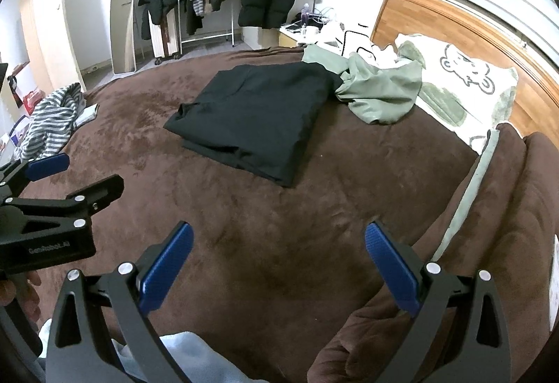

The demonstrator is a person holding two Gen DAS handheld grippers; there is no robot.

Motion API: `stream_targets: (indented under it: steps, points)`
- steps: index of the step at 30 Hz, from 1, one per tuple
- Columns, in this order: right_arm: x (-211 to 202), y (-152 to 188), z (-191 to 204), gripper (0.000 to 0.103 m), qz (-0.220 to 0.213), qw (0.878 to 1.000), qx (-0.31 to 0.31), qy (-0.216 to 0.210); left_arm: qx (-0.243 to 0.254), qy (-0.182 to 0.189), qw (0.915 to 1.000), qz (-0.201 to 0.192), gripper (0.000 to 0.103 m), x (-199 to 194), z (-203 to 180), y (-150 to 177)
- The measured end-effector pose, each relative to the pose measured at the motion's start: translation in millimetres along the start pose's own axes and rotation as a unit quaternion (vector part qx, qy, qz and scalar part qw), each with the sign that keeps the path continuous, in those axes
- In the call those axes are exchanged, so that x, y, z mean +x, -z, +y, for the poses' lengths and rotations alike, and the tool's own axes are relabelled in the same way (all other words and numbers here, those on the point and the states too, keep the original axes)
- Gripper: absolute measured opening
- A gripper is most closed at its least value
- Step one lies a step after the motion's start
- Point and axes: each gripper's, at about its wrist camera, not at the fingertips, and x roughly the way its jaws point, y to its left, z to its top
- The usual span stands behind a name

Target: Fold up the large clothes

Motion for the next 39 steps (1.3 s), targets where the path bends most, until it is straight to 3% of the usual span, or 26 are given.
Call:
stream_targets:
  steps: [21,39]
  points:
    - [1.4,0.9,5.9,0.097,-0.002,1.000,-0.013,0.009,-0.004,-0.022,0.9997,-0.012,0.096,2.3,-4.1,-2.3]
    - [6.2,2.9,-1.2,0.097,0.004,1.000,-0.011,0.009,-0.006,-0.019,0.9996,-0.020,0.096,-2.2,-5.9,-3.4]
